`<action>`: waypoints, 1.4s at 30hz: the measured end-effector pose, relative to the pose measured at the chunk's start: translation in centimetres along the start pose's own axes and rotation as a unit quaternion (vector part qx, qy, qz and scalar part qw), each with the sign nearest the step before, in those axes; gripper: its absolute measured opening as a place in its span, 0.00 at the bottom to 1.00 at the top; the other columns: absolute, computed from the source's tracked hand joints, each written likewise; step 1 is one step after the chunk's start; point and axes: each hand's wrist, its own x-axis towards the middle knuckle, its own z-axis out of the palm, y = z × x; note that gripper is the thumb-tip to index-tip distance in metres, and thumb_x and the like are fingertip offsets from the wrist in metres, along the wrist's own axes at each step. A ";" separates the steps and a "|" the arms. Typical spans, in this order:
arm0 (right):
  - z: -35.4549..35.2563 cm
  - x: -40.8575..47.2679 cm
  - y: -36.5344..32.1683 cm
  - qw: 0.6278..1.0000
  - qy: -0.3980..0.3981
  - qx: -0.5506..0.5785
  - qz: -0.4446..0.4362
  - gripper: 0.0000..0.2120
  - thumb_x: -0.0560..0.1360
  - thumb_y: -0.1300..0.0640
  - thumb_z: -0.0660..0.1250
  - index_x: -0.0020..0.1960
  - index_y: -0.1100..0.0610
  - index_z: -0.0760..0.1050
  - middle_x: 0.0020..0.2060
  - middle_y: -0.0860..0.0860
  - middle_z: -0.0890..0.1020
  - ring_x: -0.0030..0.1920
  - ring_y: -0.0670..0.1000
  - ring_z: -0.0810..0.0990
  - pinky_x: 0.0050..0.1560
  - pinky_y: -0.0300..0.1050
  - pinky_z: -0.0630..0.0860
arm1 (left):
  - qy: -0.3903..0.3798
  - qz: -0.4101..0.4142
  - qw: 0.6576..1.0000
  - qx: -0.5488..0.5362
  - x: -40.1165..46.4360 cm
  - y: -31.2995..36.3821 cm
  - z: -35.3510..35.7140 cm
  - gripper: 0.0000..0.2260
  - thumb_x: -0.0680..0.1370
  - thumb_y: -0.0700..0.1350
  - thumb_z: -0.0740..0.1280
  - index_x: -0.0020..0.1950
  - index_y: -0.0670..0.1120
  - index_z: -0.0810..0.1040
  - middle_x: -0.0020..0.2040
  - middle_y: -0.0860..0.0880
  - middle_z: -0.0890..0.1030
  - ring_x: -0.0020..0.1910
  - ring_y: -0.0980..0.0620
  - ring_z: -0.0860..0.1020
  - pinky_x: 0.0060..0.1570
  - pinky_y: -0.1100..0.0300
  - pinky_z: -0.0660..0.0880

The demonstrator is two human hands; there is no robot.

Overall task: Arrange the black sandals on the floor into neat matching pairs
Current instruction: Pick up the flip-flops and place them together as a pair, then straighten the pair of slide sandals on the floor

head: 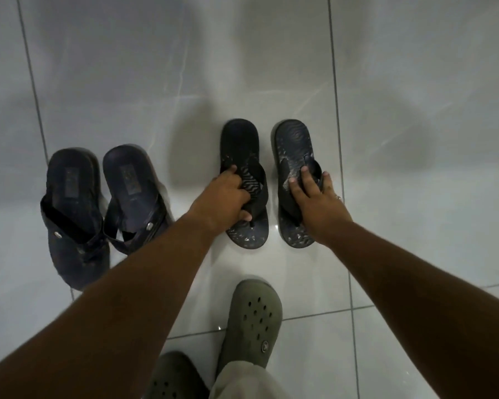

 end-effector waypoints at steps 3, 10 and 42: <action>0.7 -0.5 -0.3 1.000 0.000 -0.006 -0.006 0.47 0.76 0.51 0.71 0.82 0.49 0.42 0.80 0.54 0.38 0.78 0.69 0.40 0.73 0.66 0.58 | -0.022 0.005 1.000 0.014 -0.5 1.1 0.4 0.21 0.74 0.57 0.67 0.62 0.47 0.80 0.66 0.42 0.74 0.78 0.42 0.55 0.74 0.45 0.59; 0.4 -2.5 -1.5 1.000 0.005 -0.001 0.001 0.51 0.73 0.44 0.72 0.81 0.47 0.38 0.80 0.55 0.39 0.78 0.68 0.37 0.73 0.72 0.48 | 0.038 -0.032 0.999 0.015 -2.8 3.4 0.3 0.26 0.74 0.61 0.65 0.66 0.47 0.74 0.71 0.44 0.70 0.77 0.43 0.56 0.73 0.37 0.55; 2.6 -0.5 -41.6 0.861 0.011 0.500 0.087 0.33 0.81 0.36 0.49 0.81 0.44 0.40 0.60 0.59 0.80 0.52 0.59 0.83 0.58 0.55 0.76 | 0.072 -0.301 0.943 -0.121 -28.1 -26.1 7.7 0.26 0.76 0.48 0.68 0.73 0.46 0.68 0.81 0.49 0.48 0.74 0.36 0.63 0.70 0.43 0.64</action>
